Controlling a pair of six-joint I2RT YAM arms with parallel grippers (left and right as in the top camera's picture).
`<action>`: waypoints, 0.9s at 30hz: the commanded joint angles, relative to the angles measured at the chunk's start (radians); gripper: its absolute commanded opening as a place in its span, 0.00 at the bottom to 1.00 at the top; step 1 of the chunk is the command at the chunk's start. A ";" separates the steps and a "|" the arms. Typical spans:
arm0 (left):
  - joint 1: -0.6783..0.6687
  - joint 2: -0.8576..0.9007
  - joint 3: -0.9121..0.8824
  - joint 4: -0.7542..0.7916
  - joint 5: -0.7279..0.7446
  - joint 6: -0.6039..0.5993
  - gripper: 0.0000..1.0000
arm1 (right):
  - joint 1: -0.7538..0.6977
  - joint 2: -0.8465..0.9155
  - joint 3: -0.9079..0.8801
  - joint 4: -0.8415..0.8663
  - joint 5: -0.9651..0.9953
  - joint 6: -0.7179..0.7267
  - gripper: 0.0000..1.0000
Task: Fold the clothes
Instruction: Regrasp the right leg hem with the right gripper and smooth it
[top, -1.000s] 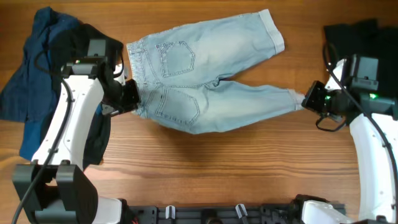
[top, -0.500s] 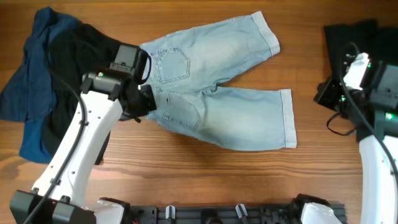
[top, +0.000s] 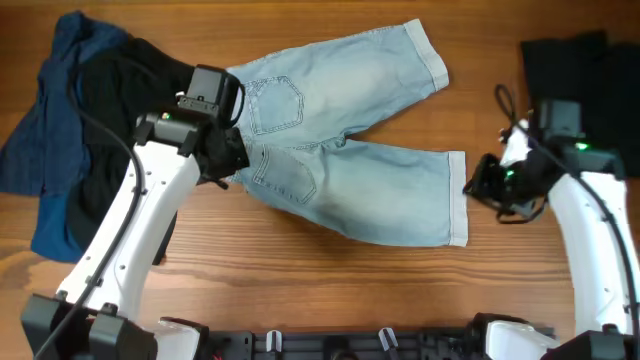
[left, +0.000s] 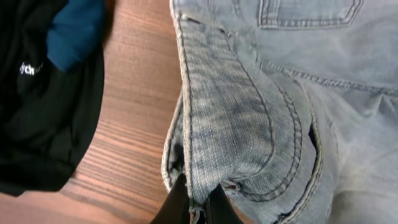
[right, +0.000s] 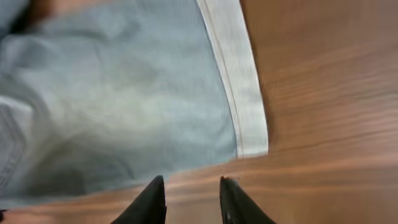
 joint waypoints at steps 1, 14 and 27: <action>0.003 0.030 0.009 0.030 -0.038 -0.021 0.04 | 0.050 0.005 -0.073 -0.009 0.084 0.289 0.29; 0.003 0.108 0.009 0.102 -0.038 -0.021 0.04 | 0.054 0.005 -0.420 0.253 0.041 0.632 0.23; 0.003 0.121 0.009 0.111 -0.038 -0.021 0.04 | 0.055 0.008 -0.432 0.378 0.111 0.598 0.57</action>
